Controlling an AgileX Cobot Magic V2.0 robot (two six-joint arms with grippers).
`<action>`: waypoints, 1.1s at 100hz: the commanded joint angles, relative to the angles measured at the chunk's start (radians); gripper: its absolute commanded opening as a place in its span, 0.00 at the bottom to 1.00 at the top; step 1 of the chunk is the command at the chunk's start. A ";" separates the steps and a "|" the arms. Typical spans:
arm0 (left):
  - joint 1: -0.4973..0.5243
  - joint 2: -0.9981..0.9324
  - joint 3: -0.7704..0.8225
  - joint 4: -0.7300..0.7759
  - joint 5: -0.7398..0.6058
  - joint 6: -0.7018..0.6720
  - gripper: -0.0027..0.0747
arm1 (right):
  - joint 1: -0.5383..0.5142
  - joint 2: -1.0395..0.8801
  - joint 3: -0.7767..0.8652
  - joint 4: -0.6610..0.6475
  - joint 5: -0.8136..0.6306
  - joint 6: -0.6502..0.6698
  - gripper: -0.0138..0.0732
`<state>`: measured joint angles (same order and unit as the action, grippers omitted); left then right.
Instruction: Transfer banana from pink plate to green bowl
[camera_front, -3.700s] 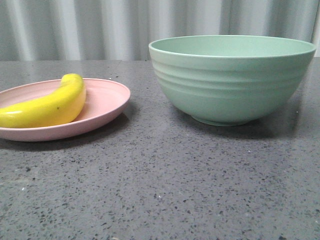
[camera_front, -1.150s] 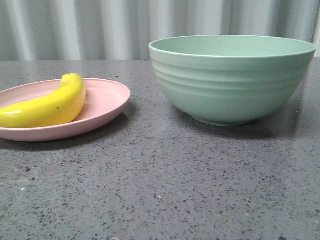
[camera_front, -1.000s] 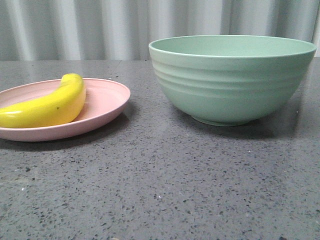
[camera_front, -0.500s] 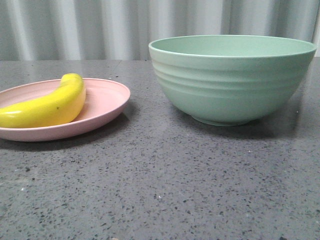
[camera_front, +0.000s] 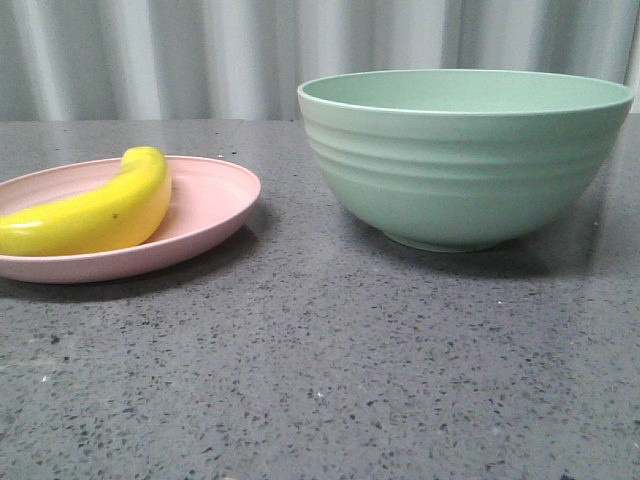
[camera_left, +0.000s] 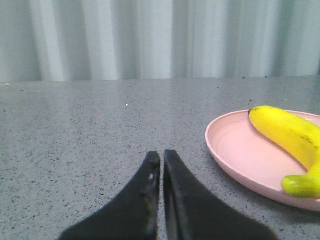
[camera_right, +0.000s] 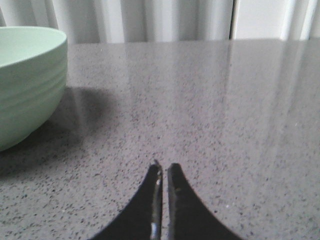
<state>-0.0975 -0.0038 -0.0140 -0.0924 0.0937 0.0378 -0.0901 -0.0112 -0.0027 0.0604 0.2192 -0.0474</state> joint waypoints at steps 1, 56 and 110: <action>0.003 -0.001 -0.061 -0.014 -0.069 -0.009 0.01 | -0.002 0.025 -0.056 0.056 -0.045 -0.002 0.09; 0.003 0.420 -0.266 -0.014 -0.157 -0.009 0.01 | -0.002 0.519 -0.405 0.112 0.098 -0.002 0.09; 0.001 0.608 -0.282 -0.002 -0.452 -0.009 0.50 | -0.002 0.662 -0.410 0.139 0.080 -0.002 0.09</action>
<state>-0.0975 0.5791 -0.2481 -0.0978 -0.2688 0.0378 -0.0901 0.6424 -0.3726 0.1933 0.3698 -0.0474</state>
